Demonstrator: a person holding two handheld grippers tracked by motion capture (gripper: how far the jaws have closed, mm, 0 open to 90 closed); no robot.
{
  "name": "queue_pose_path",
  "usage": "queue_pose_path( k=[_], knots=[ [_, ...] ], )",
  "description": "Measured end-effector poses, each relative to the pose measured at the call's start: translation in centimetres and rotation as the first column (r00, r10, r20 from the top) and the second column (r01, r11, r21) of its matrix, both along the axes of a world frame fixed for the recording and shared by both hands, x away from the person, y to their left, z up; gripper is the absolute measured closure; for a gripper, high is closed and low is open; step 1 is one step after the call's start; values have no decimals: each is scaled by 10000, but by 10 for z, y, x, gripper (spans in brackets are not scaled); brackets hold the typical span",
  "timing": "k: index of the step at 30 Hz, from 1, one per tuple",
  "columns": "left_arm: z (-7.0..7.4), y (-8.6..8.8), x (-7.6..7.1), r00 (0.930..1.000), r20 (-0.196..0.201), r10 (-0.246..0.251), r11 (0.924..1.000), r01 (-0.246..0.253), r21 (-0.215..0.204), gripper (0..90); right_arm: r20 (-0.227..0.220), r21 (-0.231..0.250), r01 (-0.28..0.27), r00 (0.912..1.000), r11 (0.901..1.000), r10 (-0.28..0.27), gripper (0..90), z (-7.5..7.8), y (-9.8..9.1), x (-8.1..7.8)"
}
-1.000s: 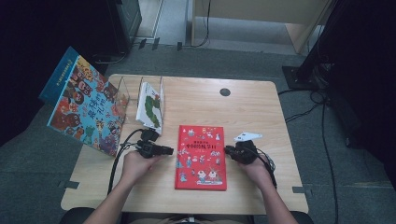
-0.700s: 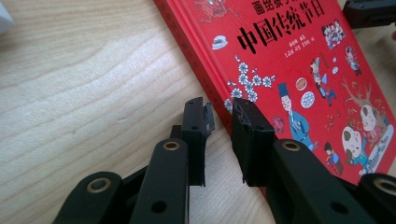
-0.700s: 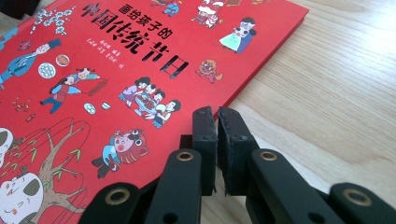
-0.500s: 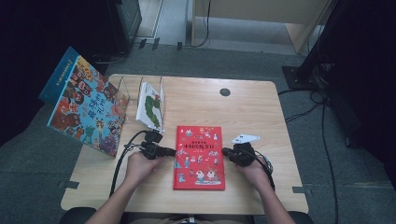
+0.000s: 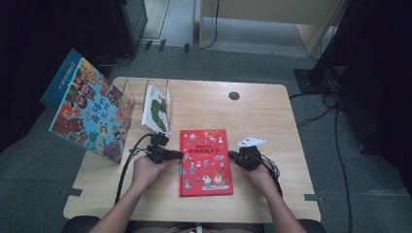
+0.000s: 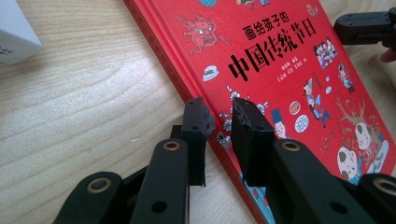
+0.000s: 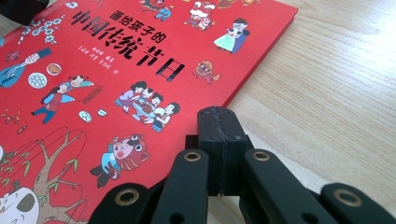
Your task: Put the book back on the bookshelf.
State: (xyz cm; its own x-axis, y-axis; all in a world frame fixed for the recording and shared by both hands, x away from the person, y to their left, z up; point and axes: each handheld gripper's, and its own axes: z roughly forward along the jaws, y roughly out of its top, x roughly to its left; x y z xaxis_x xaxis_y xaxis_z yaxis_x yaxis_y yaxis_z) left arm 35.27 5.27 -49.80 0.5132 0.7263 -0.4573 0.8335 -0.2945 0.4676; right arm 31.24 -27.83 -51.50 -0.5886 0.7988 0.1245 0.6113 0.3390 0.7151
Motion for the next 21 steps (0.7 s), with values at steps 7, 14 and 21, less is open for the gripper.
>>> queue_pose_path(
  k=[7,14,21],
  knots=[
    [-1,-2,5,9999,116,108,9999,-108,30,782,103,-213,37,9999,9998,-34,900,1,1,4],
    [-2,-2,12,9997,130,230,9996,-228,-181,773,157,-248,82,9998,9997,-78,900,1,0,6],
    [6,4,10,9995,125,295,9993,-292,-250,674,328,-109,186,9993,9998,-182,822,4,-3,5]
  ],
)
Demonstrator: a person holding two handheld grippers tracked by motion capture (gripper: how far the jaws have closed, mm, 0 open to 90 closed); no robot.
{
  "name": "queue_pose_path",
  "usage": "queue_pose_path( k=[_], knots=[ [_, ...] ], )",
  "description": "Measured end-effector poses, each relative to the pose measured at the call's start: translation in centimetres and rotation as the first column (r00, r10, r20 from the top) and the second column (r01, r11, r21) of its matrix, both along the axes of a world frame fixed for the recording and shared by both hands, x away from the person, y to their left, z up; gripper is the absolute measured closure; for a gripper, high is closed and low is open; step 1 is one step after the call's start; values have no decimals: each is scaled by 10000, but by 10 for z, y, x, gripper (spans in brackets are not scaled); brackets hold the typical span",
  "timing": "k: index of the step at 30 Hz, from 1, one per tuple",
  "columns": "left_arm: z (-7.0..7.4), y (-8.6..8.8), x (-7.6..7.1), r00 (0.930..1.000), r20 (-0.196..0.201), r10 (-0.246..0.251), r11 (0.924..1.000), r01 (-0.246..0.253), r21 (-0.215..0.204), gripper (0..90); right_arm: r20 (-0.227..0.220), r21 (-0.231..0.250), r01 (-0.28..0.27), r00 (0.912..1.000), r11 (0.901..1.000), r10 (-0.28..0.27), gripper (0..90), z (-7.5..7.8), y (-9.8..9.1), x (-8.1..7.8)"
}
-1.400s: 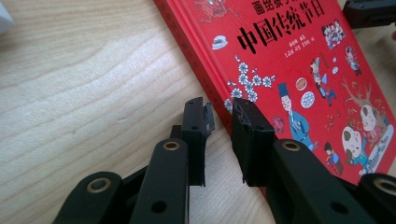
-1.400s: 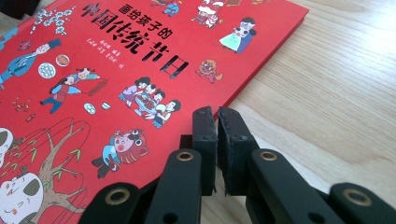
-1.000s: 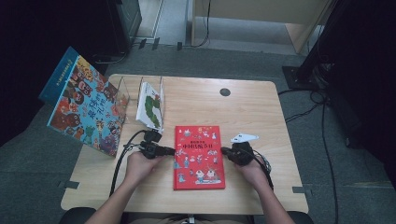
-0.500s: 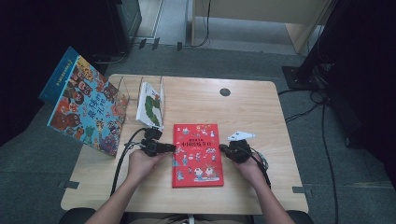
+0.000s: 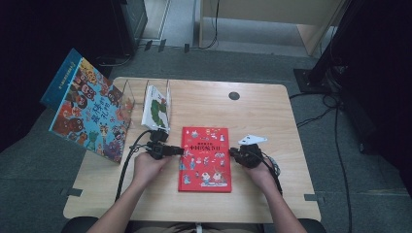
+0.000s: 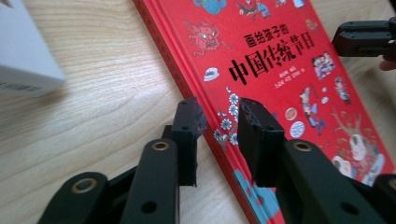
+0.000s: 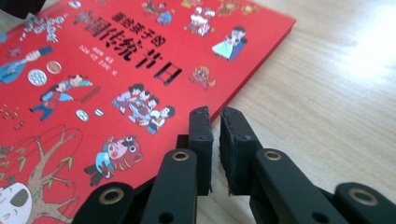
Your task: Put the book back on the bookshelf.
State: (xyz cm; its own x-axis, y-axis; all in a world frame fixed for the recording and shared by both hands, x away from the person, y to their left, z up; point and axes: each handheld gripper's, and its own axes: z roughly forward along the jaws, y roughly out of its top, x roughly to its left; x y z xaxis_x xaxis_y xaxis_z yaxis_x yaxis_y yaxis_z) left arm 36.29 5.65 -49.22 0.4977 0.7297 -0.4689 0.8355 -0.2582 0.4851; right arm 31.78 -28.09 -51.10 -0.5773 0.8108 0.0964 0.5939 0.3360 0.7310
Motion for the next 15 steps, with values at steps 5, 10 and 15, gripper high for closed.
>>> queue_pose_path(
  k=[5,10,15],
  knots=[
    [2,11,-8,9999,105,133,9993,-137,348,631,77,232,-52,10000,9997,50,760,5,0,-2],
    [-1,10,-11,9996,246,99,9962,-120,862,615,-265,430,-141,9995,9990,152,702,5,5,-3],
    [-4,12,-13,9997,252,0,9970,-19,777,606,-601,486,-117,9981,9988,146,664,5,9,-3]
  ],
)
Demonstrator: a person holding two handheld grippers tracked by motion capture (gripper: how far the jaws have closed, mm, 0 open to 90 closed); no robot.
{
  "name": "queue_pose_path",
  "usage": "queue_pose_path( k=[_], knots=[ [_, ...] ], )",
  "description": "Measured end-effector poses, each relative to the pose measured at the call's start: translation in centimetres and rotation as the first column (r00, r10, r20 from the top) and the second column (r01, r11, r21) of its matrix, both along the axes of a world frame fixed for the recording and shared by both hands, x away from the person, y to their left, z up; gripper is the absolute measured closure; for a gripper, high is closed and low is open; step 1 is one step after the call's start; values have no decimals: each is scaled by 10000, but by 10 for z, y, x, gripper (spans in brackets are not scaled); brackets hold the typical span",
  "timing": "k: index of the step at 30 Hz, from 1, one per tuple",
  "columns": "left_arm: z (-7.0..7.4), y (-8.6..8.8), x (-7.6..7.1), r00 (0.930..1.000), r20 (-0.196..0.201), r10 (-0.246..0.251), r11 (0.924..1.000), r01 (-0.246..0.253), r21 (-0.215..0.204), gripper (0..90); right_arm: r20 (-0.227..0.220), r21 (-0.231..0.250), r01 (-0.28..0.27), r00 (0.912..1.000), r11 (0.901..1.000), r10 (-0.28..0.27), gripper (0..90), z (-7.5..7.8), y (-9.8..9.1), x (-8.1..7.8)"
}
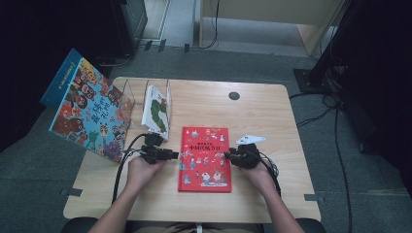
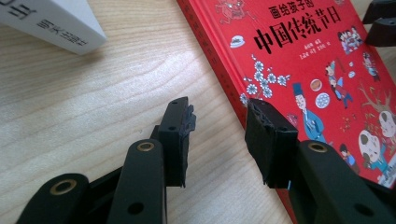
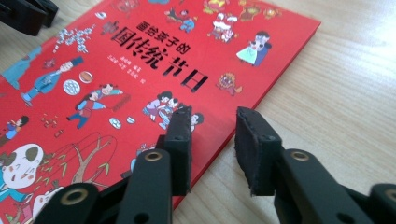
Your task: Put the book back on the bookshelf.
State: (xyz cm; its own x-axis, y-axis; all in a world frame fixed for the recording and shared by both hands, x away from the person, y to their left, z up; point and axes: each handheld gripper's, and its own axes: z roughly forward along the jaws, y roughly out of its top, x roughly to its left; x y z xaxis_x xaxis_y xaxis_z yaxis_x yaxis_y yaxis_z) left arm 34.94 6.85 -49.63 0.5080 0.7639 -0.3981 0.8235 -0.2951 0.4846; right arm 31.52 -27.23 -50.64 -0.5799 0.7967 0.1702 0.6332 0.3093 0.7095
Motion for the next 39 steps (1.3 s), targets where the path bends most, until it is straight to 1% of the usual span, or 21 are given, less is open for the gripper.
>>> queue_pose_path(
  k=[2,4,5,7,8,9,11,13,14,16,19,22,23,24,25,26,27,29,34,35,39],
  knots=[
    [-1,2,-1,10000,98,8,10000,-7,-80,609,-49,21,87,10000,10000,-87,643,0,0,0],
    [-3,5,-3,9998,198,39,9995,-33,-301,608,-139,165,104,9999,9998,-102,617,-1,1,0],
    [-3,4,-4,9993,364,69,9997,-61,-219,611,-197,216,131,9997,9997,-127,610,-2,2,-1],
    [-3,2,-10,9945,1032,-170,9994,138,309,611,-198,114,169,9997,9998,-166,584,-1,3,-1],
    [-3,2,-11,9932,1155,-133,9993,93,357,610,-264,99,214,9994,9997,-212,569,-1,4,-1],
    [-4,2,-13,9932,1166,-12,9996,-22,288,605,-367,142,224,9991,9996,-219,556,-1,4,-1],
    [-4,2,-13,9944,1032,223,9997,-233,83,588,-444,233,309,9986,9993,-298,533,-2,4,-2],
    [-4,2,-14,9938,1104,147,9999,-155,65,571,-592,311,286,9979,9991,-267,507,-2,5,-3],
    [-4,1,-14,9938,1110,105,9999,-115,86,554,-590,231,261,9980,9994,-247,502,-2,7,-4],
    [-4,0,-15,9942,1067,131,9999,-135,26,517,-520,125,200,9985,9997,-193,494,-1,7,-5],
    [-4,0,-14,9948,1011,158,9999,-159,1,502,-705,226,298,9971,9993,-281,485,-1,6,-4],
    [-4,4,-10,9987,470,204,9987,-183,-466,502,-900,228,459,9950,9987,-436,477,0,5,-5],
    [-3,5,-9,9993,311,222,9989,-209,-429,518,-888,184,489,9949,9986,-471,468,0,5,-5],
    [-3,5,-8,9994,248,255,9993,-247,-296,571,-872,116,513,9949,9986,-500,460,0,5,-6],
    [-2,6,-8,9994,244,257,9994,-251,-240,598,-873,36,524,9948,9986,-519,458,1,5,-6],
    [-2,6,-8,9994,202,265,9994,-260,-242,611,-918,-31,531,9944,9986,-531,457,1,5,-7],
    [-1,6,-8,9996,131,245,9991,-240,-347,651,-920,-78,554,9942,9984,-559,453,2,5,-7],
    [0,3,-9,9997,83,221,9987,-217,-463,659,-918,-171,571,9941,9982,-584,454,3,6,-9],
    [0,-3,-12,9998,34,-180,9997,181,-135,720,-1000,-271,562,9933,9981,-586,438,3,8,-10],
    [0,-4,-12,9998,24,-209,9997,210,-146,737,-1027,-247,603,9927,9979,-626,433,3,9,-10],
    [-1,-7,-13,9996,-11,-288,9996,288,-62,741,-1106,-174,603,9919,9980,-619,431,3,13,-10]
  ],
)
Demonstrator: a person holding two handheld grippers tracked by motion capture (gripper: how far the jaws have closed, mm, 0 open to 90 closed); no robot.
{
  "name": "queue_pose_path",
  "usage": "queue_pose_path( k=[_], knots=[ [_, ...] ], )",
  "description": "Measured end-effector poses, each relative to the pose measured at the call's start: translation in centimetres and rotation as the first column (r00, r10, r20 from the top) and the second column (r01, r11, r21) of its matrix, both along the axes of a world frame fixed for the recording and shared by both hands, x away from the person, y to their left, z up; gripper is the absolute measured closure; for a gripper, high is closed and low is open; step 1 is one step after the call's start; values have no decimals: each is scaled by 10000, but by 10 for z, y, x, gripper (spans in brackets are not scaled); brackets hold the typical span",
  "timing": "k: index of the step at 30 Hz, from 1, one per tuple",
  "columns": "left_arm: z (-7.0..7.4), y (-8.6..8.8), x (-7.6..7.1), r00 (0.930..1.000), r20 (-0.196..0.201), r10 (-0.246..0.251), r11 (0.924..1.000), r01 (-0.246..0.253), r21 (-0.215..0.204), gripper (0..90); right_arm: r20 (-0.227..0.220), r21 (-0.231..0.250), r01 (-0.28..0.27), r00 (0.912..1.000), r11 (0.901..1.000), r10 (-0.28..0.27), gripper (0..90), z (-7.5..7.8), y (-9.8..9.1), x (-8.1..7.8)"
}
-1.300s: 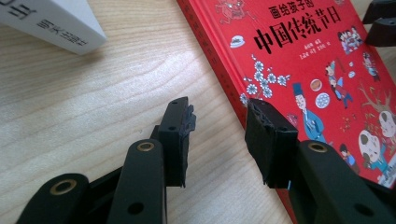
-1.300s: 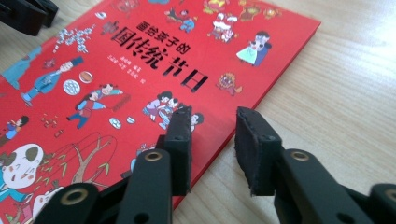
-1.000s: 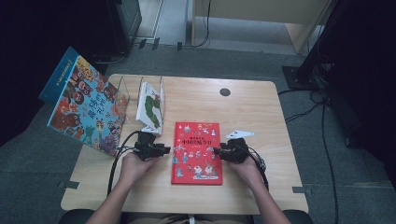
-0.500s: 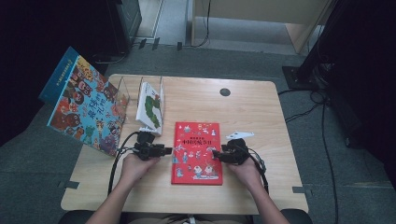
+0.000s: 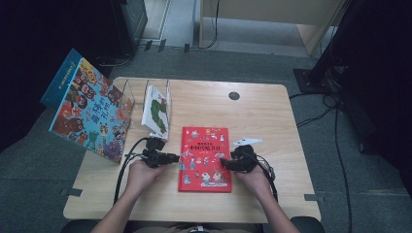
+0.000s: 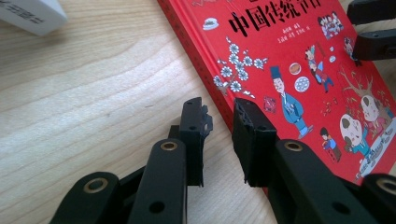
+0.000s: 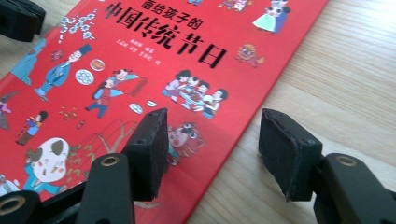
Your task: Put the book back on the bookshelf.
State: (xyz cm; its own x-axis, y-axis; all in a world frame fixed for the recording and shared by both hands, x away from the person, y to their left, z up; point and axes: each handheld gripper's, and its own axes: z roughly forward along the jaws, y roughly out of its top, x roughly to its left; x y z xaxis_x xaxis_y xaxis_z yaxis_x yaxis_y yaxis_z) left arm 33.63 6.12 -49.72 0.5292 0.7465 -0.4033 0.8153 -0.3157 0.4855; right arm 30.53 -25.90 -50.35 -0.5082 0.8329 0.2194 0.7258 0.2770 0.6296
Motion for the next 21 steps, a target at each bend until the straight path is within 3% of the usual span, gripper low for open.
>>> queue_pose_path(
  k=[21],
  knots=[
    [-3,-5,-1,10000,8,-34,10000,34,12,805,-183,-85,522,9985,9986,-524,364,0,11,5]
  ],
)
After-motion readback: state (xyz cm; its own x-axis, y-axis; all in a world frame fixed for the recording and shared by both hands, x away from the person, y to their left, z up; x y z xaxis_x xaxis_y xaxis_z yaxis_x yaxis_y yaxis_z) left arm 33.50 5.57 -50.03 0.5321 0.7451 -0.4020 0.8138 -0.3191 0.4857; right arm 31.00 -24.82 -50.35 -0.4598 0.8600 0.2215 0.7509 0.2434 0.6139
